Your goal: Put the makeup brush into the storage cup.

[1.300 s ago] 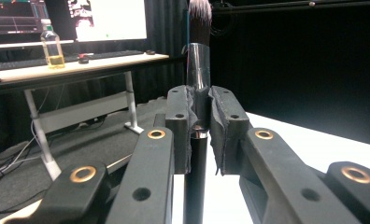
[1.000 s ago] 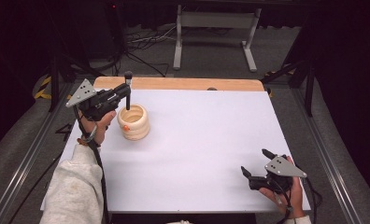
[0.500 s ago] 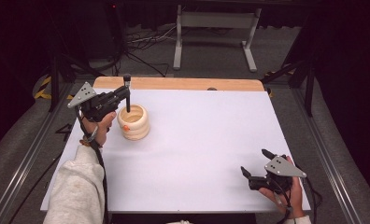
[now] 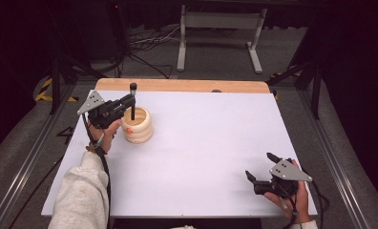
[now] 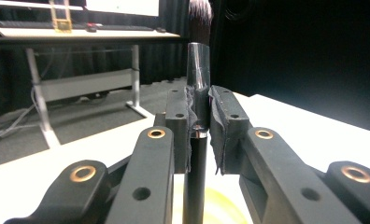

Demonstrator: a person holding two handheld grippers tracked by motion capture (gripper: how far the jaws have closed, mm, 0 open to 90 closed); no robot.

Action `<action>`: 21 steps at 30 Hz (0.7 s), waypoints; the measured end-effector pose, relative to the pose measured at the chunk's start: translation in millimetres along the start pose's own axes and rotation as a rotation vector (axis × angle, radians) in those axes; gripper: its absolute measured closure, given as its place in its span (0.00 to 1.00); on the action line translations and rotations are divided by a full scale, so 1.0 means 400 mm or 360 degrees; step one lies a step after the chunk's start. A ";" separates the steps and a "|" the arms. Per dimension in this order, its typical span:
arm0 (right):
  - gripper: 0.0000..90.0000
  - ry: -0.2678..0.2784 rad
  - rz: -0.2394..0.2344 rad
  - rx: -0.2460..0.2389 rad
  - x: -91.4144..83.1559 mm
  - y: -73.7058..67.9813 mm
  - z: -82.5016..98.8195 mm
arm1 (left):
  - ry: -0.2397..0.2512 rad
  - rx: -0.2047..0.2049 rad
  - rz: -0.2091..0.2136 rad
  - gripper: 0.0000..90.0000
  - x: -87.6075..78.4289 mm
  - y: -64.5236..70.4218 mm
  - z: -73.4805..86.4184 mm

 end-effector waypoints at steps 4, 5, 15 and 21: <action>0.08 -0.0002 -0.0003 -0.0002 0.001 0.000 0.000 | -0.0017 -0.0001 0.0009 0.87 0.006 0.007 0.010; 0.08 -0.0001 -0.0002 -0.0004 0.000 -0.001 0.000 | -0.0033 0.0012 0.0013 0.87 0.008 0.010 0.015; 0.08 -0.0001 -0.0004 -0.0005 0.001 -0.002 0.000 | -0.0101 0.0021 0.0044 0.87 0.017 0.022 0.049; 0.08 -0.0004 -0.0010 -0.0006 0.002 -0.003 0.000 | -0.0177 0.0060 0.0053 0.87 0.022 0.032 0.069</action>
Point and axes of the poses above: each handheld gripper's, and its own axes: x roughly forward along the jaws, z roughly out of its underside, y roughly to its right, the point moved 5 cm from there along x, roughly forward along the jaws
